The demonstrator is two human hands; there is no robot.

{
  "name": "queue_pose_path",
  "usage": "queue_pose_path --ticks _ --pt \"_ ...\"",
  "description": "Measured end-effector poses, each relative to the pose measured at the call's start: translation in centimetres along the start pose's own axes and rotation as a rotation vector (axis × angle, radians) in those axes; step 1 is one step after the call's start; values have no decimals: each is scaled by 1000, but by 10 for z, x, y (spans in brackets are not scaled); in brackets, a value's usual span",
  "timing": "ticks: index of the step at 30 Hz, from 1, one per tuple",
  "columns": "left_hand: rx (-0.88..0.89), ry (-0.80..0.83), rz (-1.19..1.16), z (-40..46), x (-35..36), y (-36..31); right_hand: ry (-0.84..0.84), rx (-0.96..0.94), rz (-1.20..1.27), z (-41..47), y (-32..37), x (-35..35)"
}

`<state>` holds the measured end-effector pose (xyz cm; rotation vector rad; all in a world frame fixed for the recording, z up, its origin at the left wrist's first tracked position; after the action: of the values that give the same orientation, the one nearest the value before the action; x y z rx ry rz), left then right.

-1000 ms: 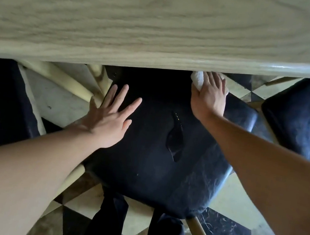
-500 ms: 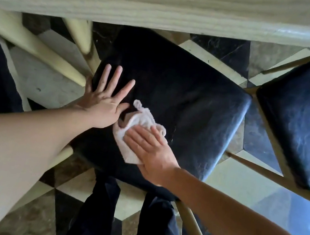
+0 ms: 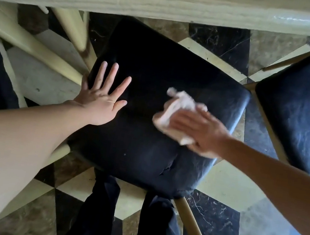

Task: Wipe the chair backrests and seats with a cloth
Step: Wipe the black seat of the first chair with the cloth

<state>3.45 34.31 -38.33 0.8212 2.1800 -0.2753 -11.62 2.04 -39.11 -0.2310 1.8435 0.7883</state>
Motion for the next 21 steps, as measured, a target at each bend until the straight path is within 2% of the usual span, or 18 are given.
queue_pose_path --ticks 3,6,9,12,14,16,21 --pt "2 -10 -5 0 1 0 -230 319 155 2 -43 -35" --pt "4 9 9 -2 -1 0 -413 652 214 -10 -56 -45" --pt "-7 43 19 -3 -5 -2 -675 1138 363 -9 -29 -34" --pt "-16 84 22 -6 -10 -6 -942 1561 586 2 29 -13" --pt "-17 114 34 -7 -15 -7 -969 1745 706 10 72 4" --pt "-12 143 28 -9 -19 -8 -901 1853 750 15 112 22" --pt "-4 126 8 -9 -20 -7 -748 1948 831 37 201 50"
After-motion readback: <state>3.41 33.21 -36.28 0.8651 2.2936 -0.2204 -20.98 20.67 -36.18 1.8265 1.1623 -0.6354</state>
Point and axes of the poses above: each hand's wrist, its own z-axis towards the middle knuckle, its own x-axis out of the palm, y = z × x, the point moved 2 cm from there along z, towards the middle knuckle, and after that the axes turned 15 degrees about z, right-handed, at the moved point
